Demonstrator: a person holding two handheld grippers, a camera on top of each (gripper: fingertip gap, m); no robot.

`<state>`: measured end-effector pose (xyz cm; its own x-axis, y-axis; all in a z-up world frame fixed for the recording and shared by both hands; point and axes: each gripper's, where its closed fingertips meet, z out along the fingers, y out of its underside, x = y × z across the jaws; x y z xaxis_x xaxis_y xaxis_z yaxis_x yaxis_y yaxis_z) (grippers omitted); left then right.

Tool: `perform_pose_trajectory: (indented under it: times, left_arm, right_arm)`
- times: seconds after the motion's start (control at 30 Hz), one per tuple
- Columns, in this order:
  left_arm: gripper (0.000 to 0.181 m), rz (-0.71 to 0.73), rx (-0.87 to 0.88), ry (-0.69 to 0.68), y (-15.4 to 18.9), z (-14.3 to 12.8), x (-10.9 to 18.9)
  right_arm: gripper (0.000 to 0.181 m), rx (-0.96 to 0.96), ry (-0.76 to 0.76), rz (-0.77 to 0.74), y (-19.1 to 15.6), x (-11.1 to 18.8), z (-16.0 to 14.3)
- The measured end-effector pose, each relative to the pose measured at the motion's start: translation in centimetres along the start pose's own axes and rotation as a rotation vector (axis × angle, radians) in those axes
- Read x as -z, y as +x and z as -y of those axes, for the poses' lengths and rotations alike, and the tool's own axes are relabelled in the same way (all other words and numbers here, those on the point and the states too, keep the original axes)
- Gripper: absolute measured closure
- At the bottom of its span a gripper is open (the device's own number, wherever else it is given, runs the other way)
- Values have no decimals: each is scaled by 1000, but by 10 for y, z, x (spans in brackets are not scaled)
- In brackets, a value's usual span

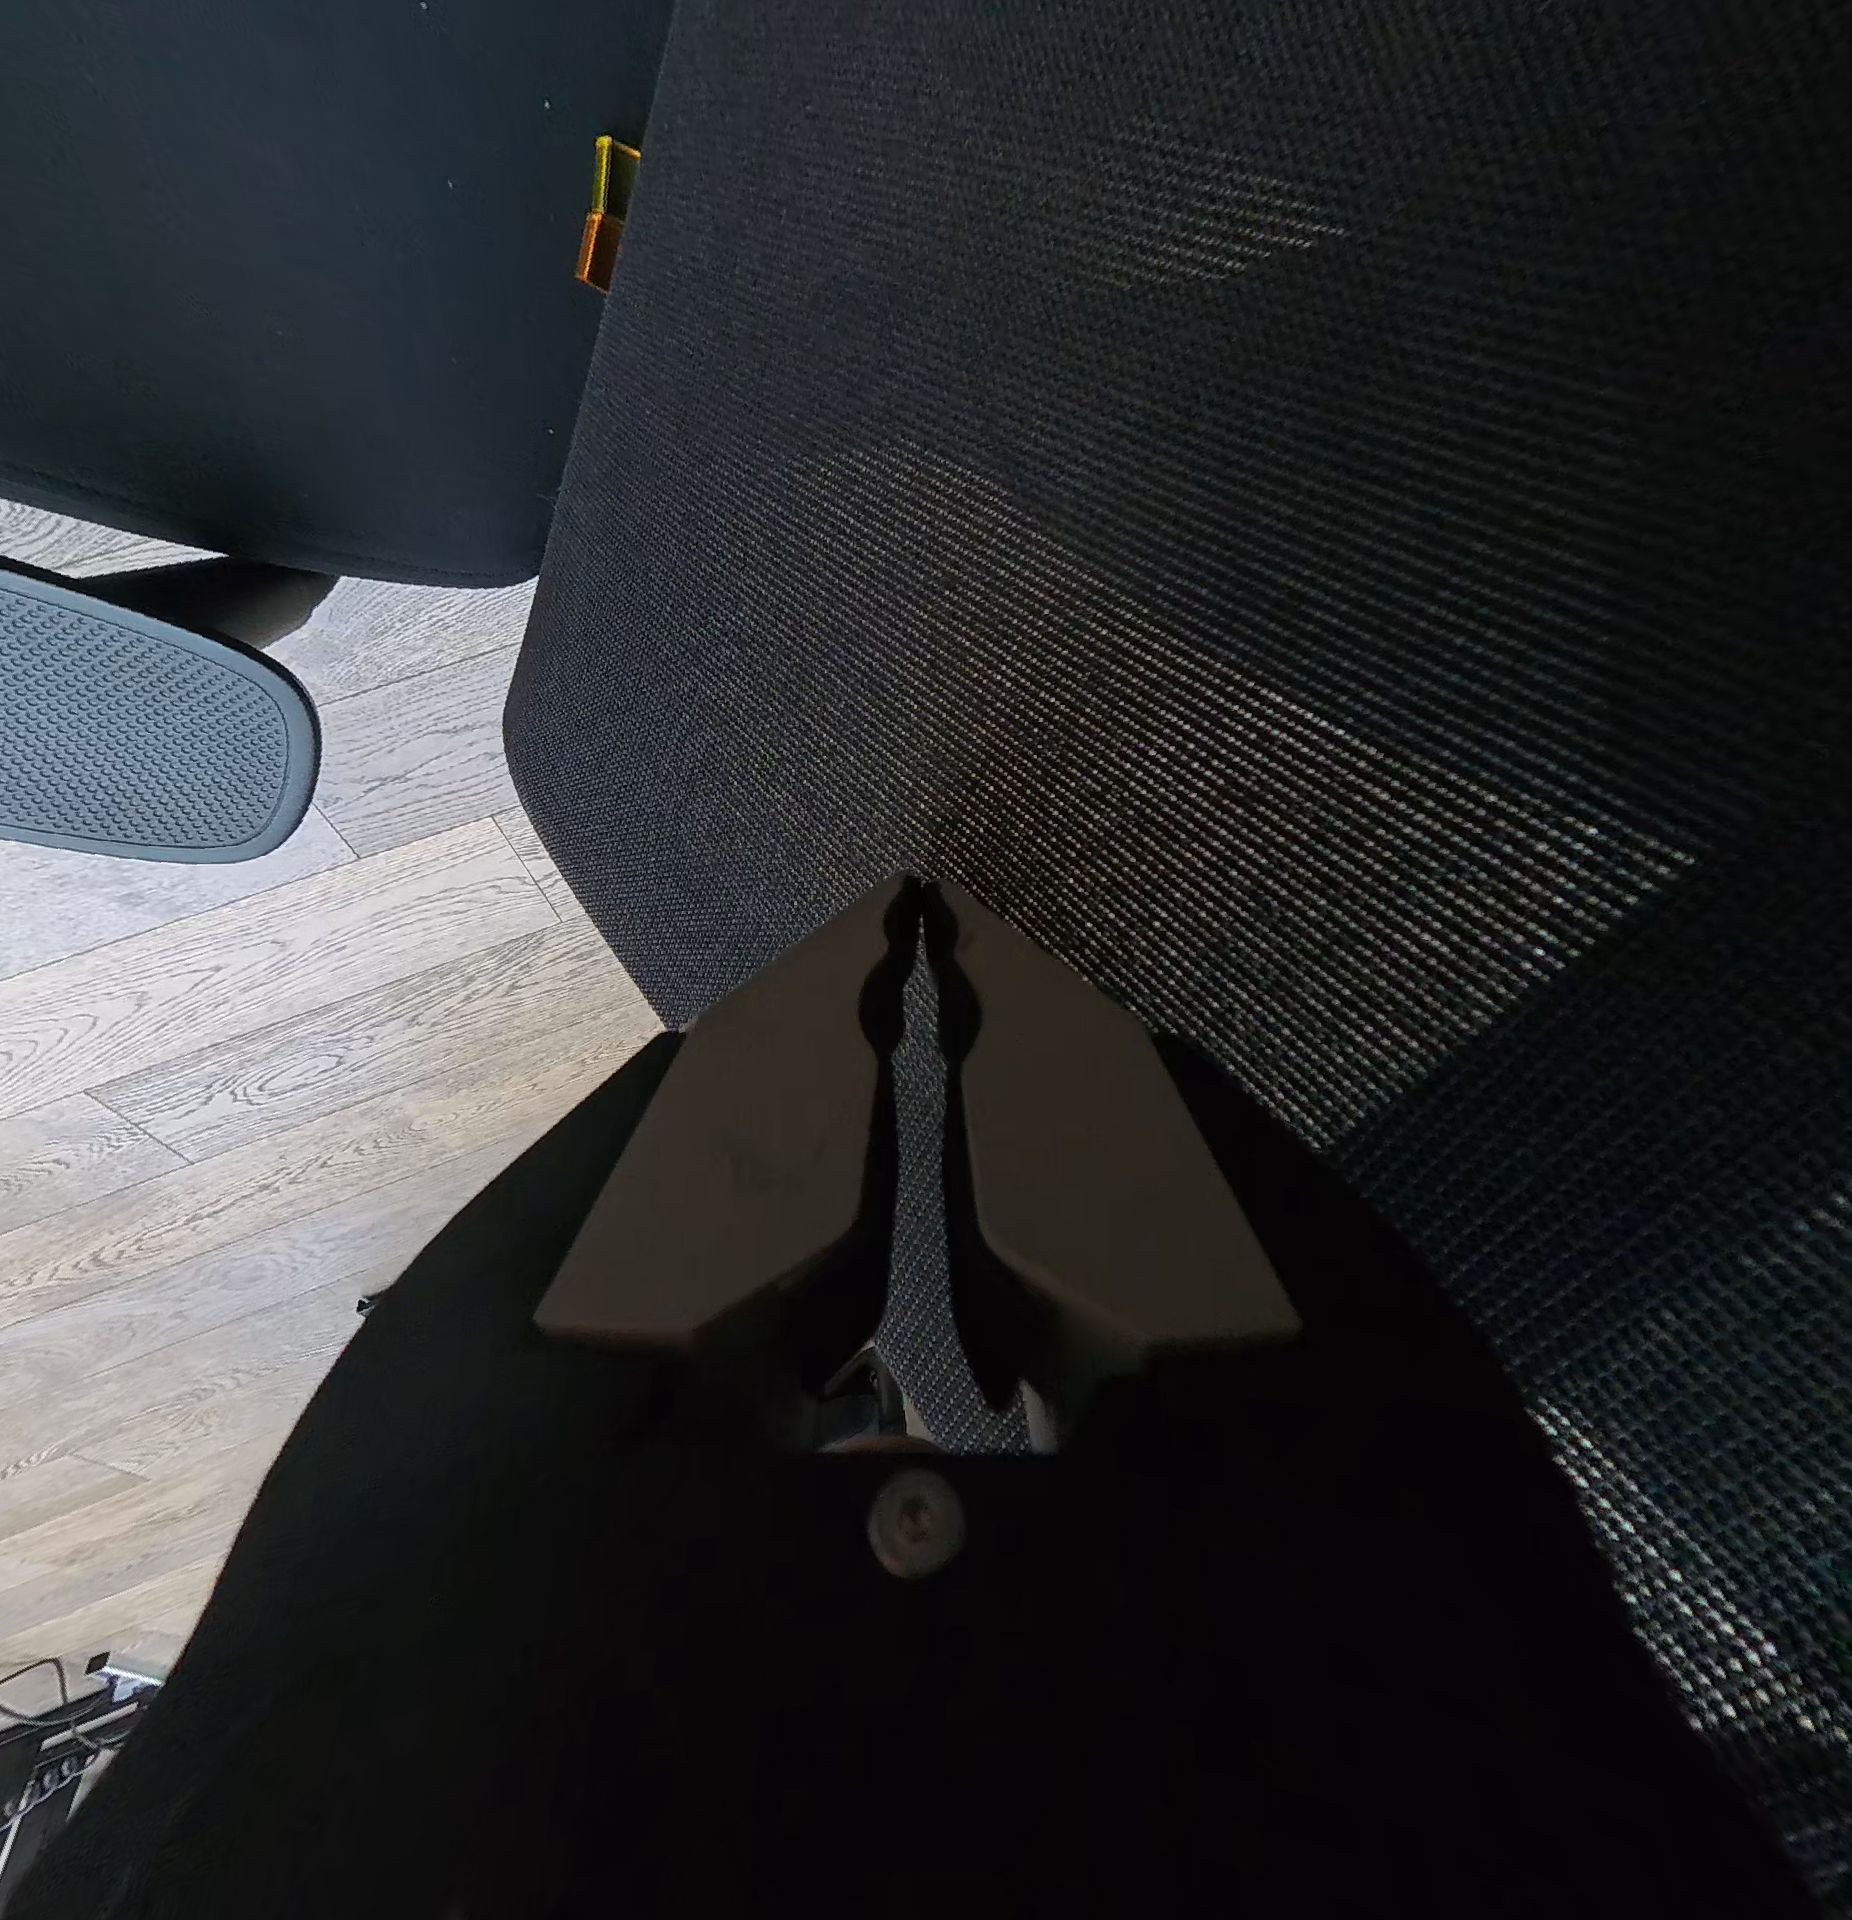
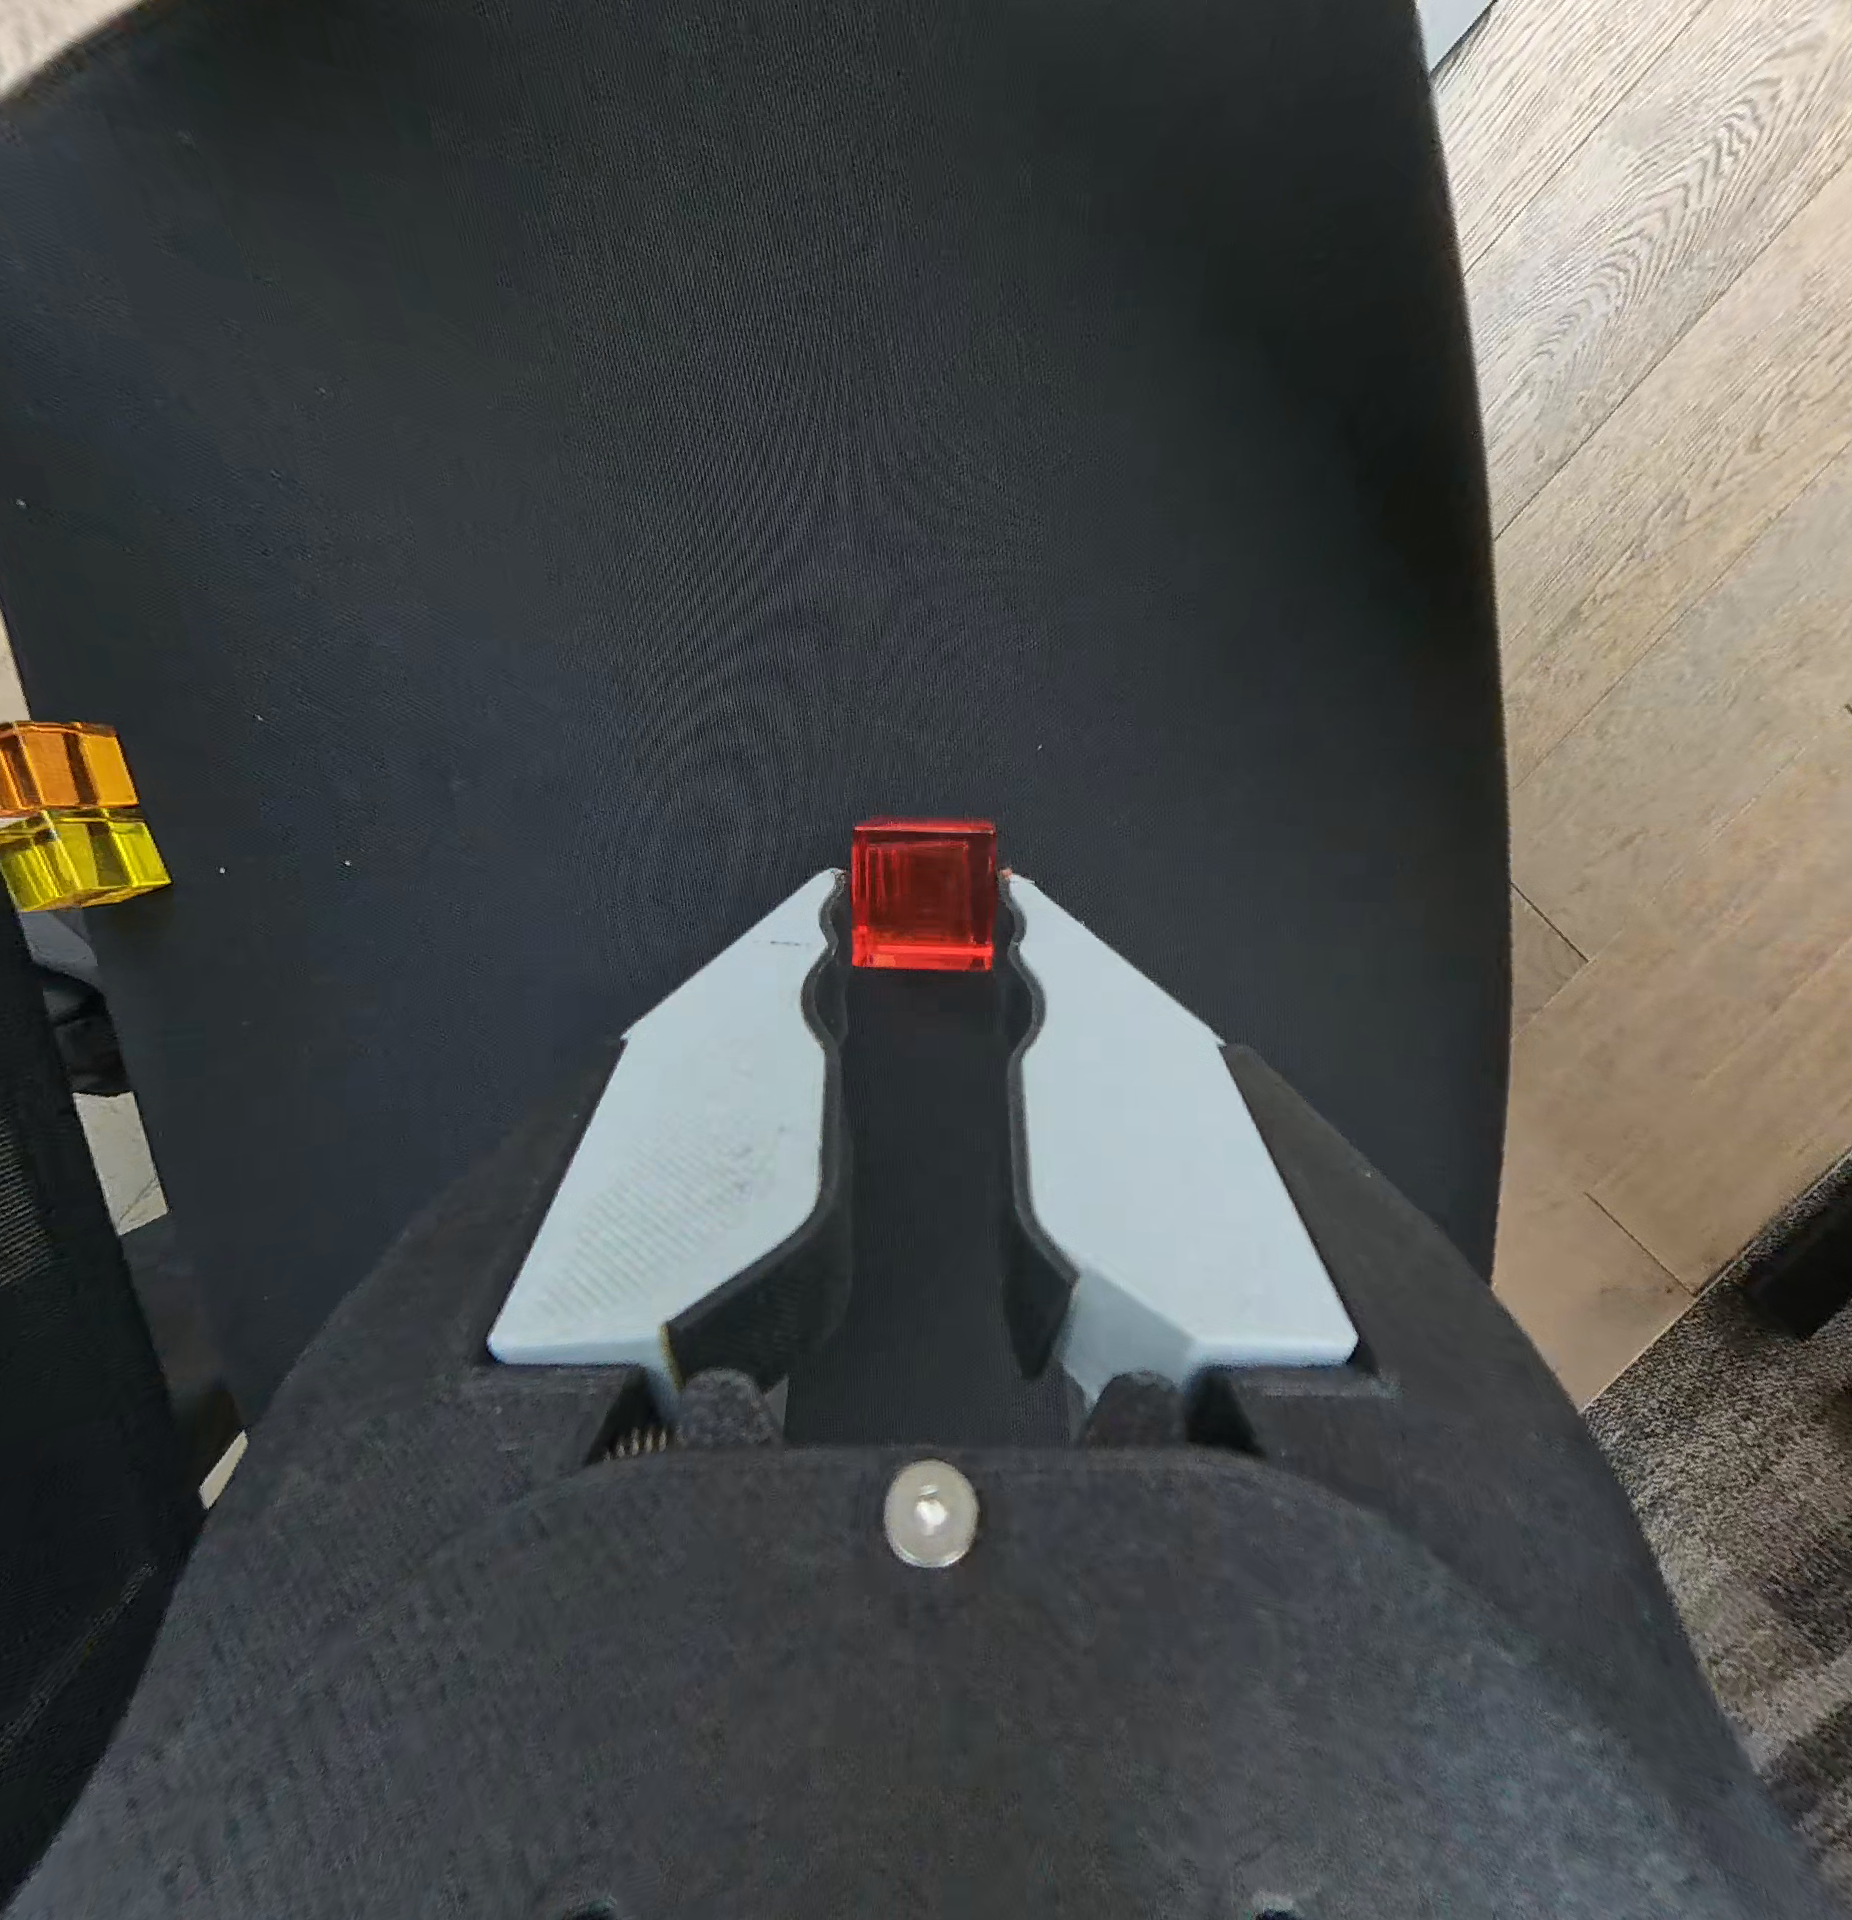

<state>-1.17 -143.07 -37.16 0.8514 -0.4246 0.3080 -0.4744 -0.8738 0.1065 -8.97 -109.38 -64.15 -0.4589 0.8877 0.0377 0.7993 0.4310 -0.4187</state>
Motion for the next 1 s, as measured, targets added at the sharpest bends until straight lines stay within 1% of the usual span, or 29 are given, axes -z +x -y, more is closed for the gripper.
perform_pose_trajectory:
  times: [0.1, 0.3, 0.4, 0.6, 0.73, 0.8, 0.87, 0.9, 0.93, 1.0]
  left_arm:
    - [181, 0, 0, 1, 0, 0, 0]
    - [181, -3, 0, -1, 0, 0, 0]
    - [181, -4, 1, -1, 0, 0, 0]
    - [181, -4, 1, -2, 0, 0, 0]
    - [181, -5, 4, 0, 0, 0, 0]
    - [181, -4, 3, 2, 0, 0, 0]
    - [181, -4, 5, 3, 0, 0, 0]
    - [181, -5, 6, 2, 0, 0, 0]
    - [181, -5, 5, 1, 0, 0, 0]
    - [181, -5, 4, -1, 0, 0, 0]
  right_arm:
    - [157, 4, -16, -5, 0, -4, -6]
    - [157, 7, -1, -13, 3, -5, -5]
    - [152, 3, 9, -25, 4, -4, -3]
    - [149, -4, 17, -25, 3, -3, -3]
    - [149, -17, 52, -41, 5, 7, -1]
    - [155, -39, 125, -61, 9, 21, 5]
    - [171, -64, 201, -148, 26, 37, 7]
    - [181, -90, 207, -202, 39, 42, 3]
    - [181, -122, 180, -235, 50, 42, -5]
    - [181, -180, 47, -208, 59, 27, -30]
